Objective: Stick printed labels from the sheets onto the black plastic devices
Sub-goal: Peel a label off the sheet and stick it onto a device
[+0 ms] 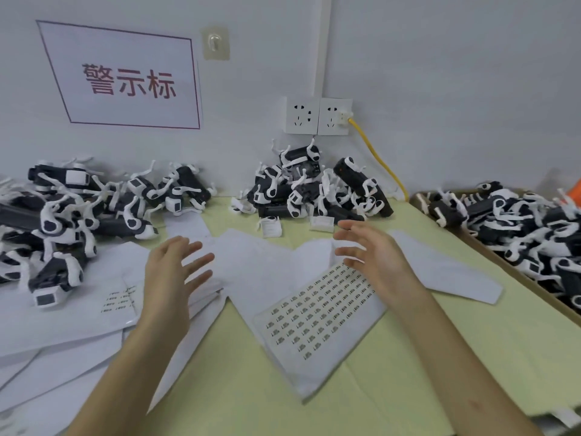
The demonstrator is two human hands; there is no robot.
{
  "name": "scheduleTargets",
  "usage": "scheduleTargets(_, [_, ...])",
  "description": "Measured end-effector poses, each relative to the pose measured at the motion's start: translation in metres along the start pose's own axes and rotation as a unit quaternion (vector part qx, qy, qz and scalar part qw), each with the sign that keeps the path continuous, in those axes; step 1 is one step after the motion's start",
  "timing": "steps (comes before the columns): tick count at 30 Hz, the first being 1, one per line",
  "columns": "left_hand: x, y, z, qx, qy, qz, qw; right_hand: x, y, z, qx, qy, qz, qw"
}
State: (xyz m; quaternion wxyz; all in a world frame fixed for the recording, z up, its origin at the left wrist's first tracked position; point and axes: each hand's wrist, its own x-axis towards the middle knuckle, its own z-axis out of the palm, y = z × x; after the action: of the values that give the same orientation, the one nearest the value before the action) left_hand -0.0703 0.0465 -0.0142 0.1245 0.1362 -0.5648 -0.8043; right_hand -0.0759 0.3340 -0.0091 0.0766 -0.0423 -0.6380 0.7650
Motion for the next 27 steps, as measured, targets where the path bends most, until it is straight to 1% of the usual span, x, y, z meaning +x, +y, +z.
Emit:
scheduleTargets(1, [0.002,0.002,-0.003,0.019,0.031,0.033,0.999,0.000,0.002,0.001,-0.009,-0.004,-0.001,1.000])
scheduleTargets(2, [0.004,0.003,-0.006,0.066,0.067,0.092,0.991,0.000,0.003,0.003,-0.019,-0.010,-0.003,1.000])
scheduleTargets(3, [0.006,0.005,-0.010,0.137,0.107,0.167,0.970,-0.001,0.004,0.004,-0.028,-0.016,-0.005,0.999])
scheduleTargets(4, [0.010,0.006,-0.016,0.220,0.151,0.240,0.933,-0.001,0.004,0.006,-0.033,-0.020,-0.008,0.999])
scheduleTargets(5, [0.014,0.008,-0.022,0.297,0.196,0.289,0.888,-0.001,0.005,0.007,-0.036,-0.024,-0.010,0.999])
scheduleTargets(6, [0.018,0.010,-0.028,0.353,0.237,0.301,0.854,-0.002,0.005,0.008,-0.037,-0.028,-0.012,0.999])
scheduleTargets(7, [0.023,0.011,-0.035,0.389,0.260,0.281,0.838,-0.003,0.005,0.009,-0.038,-0.033,-0.013,0.999])
scheduleTargets(8, [0.029,0.011,-0.041,0.420,0.264,0.244,0.833,-0.003,0.005,0.010,-0.040,-0.037,-0.014,0.998])
scheduleTargets(9, [0.034,0.009,-0.048,0.460,0.253,0.208,0.825,-0.004,0.005,0.011,-0.043,-0.040,-0.015,0.998])
scheduleTargets(11, [0.044,0.001,-0.058,0.547,0.200,0.158,0.798,-0.005,0.005,0.011,-0.052,-0.044,-0.015,0.998])
scheduleTargets(14, [0.049,-0.007,-0.063,0.590,0.114,0.086,0.795,-0.006,0.005,0.012,-0.069,-0.046,-0.017,0.996])
scheduleTargets(15, [0.050,-0.008,-0.063,0.588,0.104,0.086,0.798,-0.006,0.006,0.012,-0.074,-0.047,-0.018,0.996])
scheduleTargets(16, [0.050,-0.007,-0.061,0.571,0.112,0.102,0.807,-0.006,0.006,0.012,-0.078,-0.048,-0.018,0.996])
scheduleTargets(17, [0.049,-0.006,-0.059,0.547,0.138,0.134,0.815,-0.006,0.006,0.013,-0.081,-0.049,-0.018,0.995])
scheduleTargets(18, [0.047,-0.004,-0.057,0.526,0.176,0.178,0.813,-0.007,0.005,0.013,-0.083,-0.048,-0.018,0.995])
scheduleTargets(20, [0.042,0.001,-0.056,0.492,0.273,0.255,0.787,-0.007,0.004,0.013,-0.085,-0.044,-0.016,0.995])
scheduleTargets(21, [0.043,0.003,-0.059,0.472,0.308,0.265,0.782,-0.008,0.004,0.014,-0.084,-0.043,-0.017,0.995])
scheduleTargets(22, [0.046,0.004,-0.064,0.457,0.323,0.244,0.792,-0.008,0.004,0.014,-0.084,-0.043,-0.018,0.995])
scheduleTargets(24, [0.054,0.002,-0.074,0.438,0.314,0.154,0.828,-0.009,0.004,0.015,-0.087,-0.044,-0.016,0.995])
scheduleTargets(25, [0.057,0.000,-0.078,0.445,0.303,0.123,0.834,-0.009,0.004,0.016,-0.089,-0.045,-0.016,0.995])
scheduleTargets(27, [0.059,-0.005,-0.080,0.477,0.294,0.126,0.818,-0.009,0.004,0.017,-0.092,-0.052,-0.015,0.994])
